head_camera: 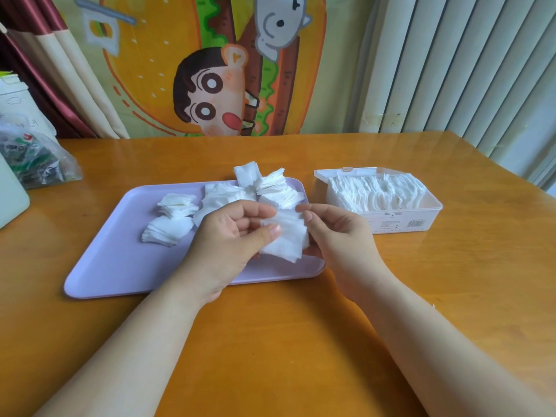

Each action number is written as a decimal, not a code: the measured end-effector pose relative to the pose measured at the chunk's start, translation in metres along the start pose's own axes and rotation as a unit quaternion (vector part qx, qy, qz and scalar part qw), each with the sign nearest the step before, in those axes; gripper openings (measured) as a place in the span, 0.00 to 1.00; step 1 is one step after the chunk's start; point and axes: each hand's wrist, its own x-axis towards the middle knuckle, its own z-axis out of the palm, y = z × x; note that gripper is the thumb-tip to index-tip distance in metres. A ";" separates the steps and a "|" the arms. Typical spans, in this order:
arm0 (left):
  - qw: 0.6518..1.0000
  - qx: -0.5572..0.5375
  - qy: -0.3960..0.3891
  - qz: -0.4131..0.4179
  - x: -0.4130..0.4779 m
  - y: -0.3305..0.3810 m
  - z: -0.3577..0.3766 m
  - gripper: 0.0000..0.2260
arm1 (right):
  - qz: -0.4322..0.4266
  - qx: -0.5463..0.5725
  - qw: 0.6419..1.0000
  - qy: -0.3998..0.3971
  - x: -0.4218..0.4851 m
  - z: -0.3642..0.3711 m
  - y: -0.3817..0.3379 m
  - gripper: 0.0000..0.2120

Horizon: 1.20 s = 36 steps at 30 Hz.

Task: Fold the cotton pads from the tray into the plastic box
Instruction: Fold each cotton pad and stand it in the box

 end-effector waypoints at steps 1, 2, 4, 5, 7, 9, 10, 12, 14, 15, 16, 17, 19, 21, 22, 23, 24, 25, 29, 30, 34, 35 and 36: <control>1.000 0.013 0.002 0.001 -0.001 0.001 0.000 0.11 | -0.006 -0.006 1.000 -0.004 -0.001 0.000 0.000 0.07; 1.000 0.022 0.004 0.005 -0.001 0.001 0.000 0.10 | -0.012 -0.013 1.000 -0.006 -0.001 0.001 -0.001 0.07; 0.999 0.031 0.006 0.015 -0.001 0.001 -0.001 0.10 | -0.020 -0.023 0.999 -0.010 -0.002 0.003 -0.002 0.07; 0.999 0.036 0.003 0.020 -0.002 0.001 -0.001 0.09 | -0.020 -0.024 0.999 -0.014 -0.003 0.003 -0.003 0.07; 0.998 0.063 -0.005 0.029 -0.002 0.001 -0.001 0.09 | -0.017 -0.021 0.999 -0.022 -0.003 0.004 -0.003 0.08; 0.994 0.103 -0.010 0.039 -0.003 0.001 -0.001 0.09 | -0.021 -0.023 0.999 -0.031 -0.004 0.004 -0.004 0.07; 0.992 0.119 -0.010 0.046 -0.003 0.001 0.000 0.09 | -0.025 -0.028 0.999 -0.035 -0.004 0.004 -0.003 0.07; 0.989 0.139 -0.009 0.056 -0.002 0.000 0.000 0.09 | -0.034 -0.042 0.998 -0.040 -0.004 0.004 -0.002 0.07; 0.987 0.150 -0.009 0.064 -0.002 0.000 0.001 0.08 | -0.037 -0.046 0.997 -0.045 -0.004 0.003 -0.003 0.08; 0.985 0.159 -0.010 0.067 -0.002 -0.001 0.001 0.07 | -0.037 -0.044 0.997 -0.048 -0.004 0.003 -0.003 0.08; 0.982 0.172 -0.013 0.072 -0.002 -0.001 0.001 0.07 | -0.037 -0.041 0.997 -0.051 -0.004 0.003 -0.003 0.07; 0.980 0.184 -0.015 0.077 -0.002 -0.002 0.001 0.07 | -0.034 -0.037 0.997 -0.052 -0.004 0.003 -0.003 0.07; 0.975 0.203 -0.017 0.088 -0.003 -0.001 0.000 0.06 | -0.024 -0.026 0.998 -0.049 -0.004 0.003 -0.003 0.07; 0.972 0.216 -0.016 0.094 -0.003 -0.001 0.000 0.06 | -0.009 -0.008 0.999 -0.038 -0.005 0.003 -0.004 0.07; 0.970 0.224 -0.015 0.097 -0.002 -0.002 -0.001 0.07 | 0.000 0.004 1.000 -0.030 -0.005 0.003 -0.005 0.07; 0.967 0.231 -0.015 0.101 -0.002 -0.002 -0.001 0.07 | 0.009 0.016 1.000 -0.020 -0.004 0.002 -0.005 0.07; 0.965 0.237 -0.015 0.108 -0.002 -0.002 -0.001 0.07 | 0.016 0.025 1.000 -0.008 -0.004 0.002 -0.005 0.07; 0.964 0.238 -0.015 0.115 -0.002 -0.001 -0.002 0.06 | 0.020 0.031 0.999 0.004 -0.003 0.001 -0.005 0.07; 0.983 0.149 -0.027 0.107 -0.002 0.003 -0.005 0.05 | 0.016 0.015 0.999 0.028 0.001 0.000 -0.002 0.07; 0.986 0.128 -0.031 0.103 -0.002 0.003 -0.005 0.06 | 0.012 0.010 1.000 0.024 0.001 0.000 -0.002 0.07; 0.992 0.097 -0.027 0.082 -0.001 0.001 -0.002 0.07 | -0.012 -0.007 1.000 -0.011 -0.002 0.002 -0.003 0.07; 0.992 0.099 -0.022 0.077 -0.001 0.000 -0.002 0.08 | -0.017 -0.009 1.000 -0.019 -0.003 0.003 -0.003 0.07; 0.992 0.103 -0.017 0.074 -0.001 0.000 -0.002 0.09 | -0.019 -0.014 0.999 -0.025 -0.004 0.004 -0.003 0.07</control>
